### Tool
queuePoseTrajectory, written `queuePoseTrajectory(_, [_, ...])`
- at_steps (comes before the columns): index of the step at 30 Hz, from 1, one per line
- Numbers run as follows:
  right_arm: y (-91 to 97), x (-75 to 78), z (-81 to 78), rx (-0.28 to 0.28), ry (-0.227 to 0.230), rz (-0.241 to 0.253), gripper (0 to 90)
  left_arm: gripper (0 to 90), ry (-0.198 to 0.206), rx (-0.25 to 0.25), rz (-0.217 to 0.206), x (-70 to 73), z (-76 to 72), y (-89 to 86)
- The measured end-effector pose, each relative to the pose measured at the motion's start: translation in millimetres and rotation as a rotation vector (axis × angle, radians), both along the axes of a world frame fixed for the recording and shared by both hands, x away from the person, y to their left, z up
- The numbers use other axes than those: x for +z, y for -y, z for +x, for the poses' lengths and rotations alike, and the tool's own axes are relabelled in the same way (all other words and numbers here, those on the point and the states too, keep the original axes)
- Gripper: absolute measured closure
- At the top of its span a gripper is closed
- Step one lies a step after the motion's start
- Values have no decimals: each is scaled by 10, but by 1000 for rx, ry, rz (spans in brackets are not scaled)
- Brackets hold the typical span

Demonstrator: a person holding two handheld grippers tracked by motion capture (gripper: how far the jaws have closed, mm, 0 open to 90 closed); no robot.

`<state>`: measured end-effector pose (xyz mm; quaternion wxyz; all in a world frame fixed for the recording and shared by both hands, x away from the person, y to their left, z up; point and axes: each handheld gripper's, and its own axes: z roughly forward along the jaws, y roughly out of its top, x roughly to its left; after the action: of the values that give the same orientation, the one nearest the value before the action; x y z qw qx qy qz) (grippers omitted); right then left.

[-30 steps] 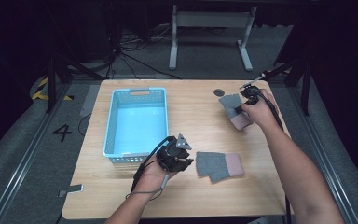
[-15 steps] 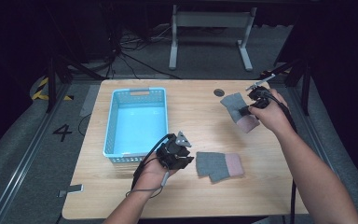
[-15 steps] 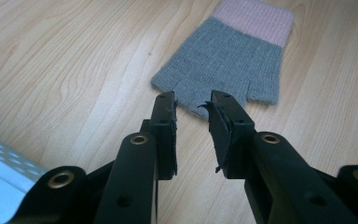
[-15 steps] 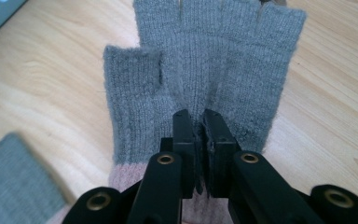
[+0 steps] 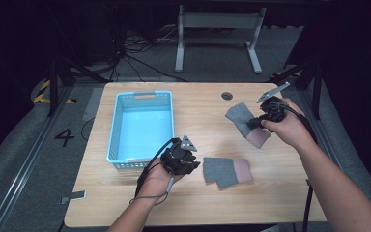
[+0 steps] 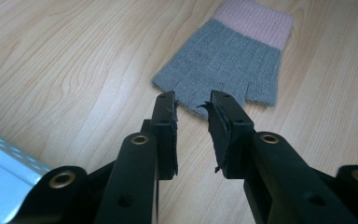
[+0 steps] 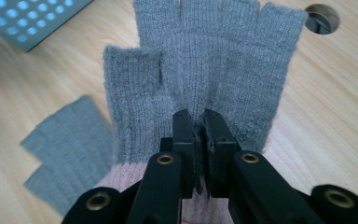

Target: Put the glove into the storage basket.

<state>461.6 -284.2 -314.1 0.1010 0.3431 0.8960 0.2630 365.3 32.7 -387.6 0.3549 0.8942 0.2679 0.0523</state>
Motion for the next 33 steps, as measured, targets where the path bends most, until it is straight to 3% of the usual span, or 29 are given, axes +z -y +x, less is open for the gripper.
queuePoseTrajectory(9, [-38, 12, -195, 110, 6, -44, 854, 756, -13, -2, -27, 11, 2, -17])
queuePoseTrajectory(19, [-40, -61, -409, 175, -4, -20, 852, 769, 5, -3, -14, 14, -25, -2])
queuePoseTrajectory(25, [-78, -236, -528, 211, -6, -13, 851, 788, 45, -24, -6, 8, -69, 29])
queuePoseTrajectory(33, [-156, -524, -624, 263, -31, -45, 849, 782, -23, -17, -26, -53, -53, 47])
